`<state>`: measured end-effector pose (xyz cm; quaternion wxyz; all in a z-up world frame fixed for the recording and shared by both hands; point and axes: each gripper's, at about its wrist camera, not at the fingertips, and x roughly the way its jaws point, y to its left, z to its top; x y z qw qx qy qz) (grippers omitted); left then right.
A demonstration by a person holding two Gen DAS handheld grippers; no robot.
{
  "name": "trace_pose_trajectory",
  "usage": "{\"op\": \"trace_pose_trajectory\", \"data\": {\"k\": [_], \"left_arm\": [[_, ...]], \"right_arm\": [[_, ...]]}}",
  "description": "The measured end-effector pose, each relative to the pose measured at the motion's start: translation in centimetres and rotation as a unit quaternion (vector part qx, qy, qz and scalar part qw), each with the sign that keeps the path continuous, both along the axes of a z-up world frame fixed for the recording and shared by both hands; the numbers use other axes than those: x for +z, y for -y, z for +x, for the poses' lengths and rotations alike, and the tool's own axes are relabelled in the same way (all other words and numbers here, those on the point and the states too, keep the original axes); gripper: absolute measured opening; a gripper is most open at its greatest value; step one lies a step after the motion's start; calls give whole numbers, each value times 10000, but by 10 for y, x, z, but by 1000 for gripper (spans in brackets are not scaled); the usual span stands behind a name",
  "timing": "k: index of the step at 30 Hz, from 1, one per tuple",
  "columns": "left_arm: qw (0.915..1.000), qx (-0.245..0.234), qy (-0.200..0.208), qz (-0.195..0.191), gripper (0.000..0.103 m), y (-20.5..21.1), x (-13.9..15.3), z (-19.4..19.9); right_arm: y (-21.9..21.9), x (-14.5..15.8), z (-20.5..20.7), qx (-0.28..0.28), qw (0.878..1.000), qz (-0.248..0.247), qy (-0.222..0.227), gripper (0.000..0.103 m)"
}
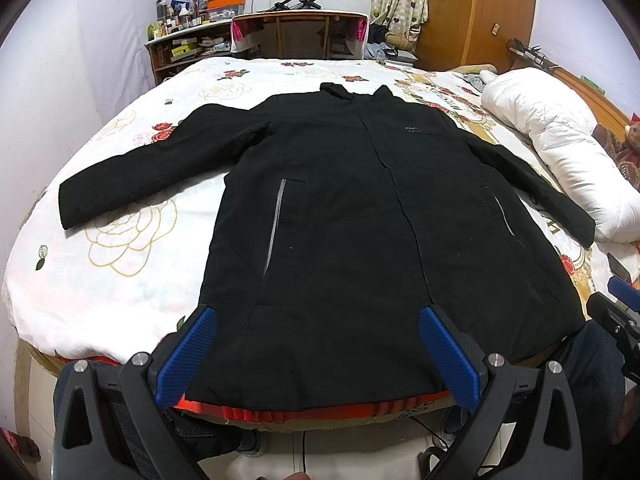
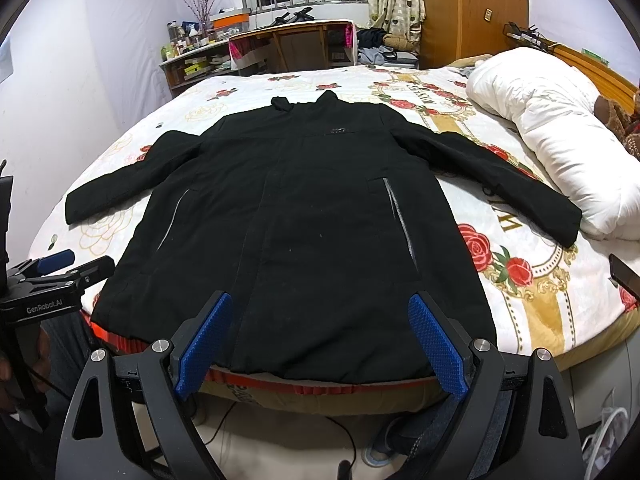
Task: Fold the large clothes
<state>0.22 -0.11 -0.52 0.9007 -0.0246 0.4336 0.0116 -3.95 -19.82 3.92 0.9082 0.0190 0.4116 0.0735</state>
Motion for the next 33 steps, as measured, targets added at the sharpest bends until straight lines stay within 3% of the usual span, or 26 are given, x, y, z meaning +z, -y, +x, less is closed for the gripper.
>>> {"op": "trace_pose_trajectory", "data": {"k": [33], "left_arm": [[10000,6,4,38,103,1,4,0]], "right_arm": [[-1,0,0,10,10000,-16,3,90]]}}
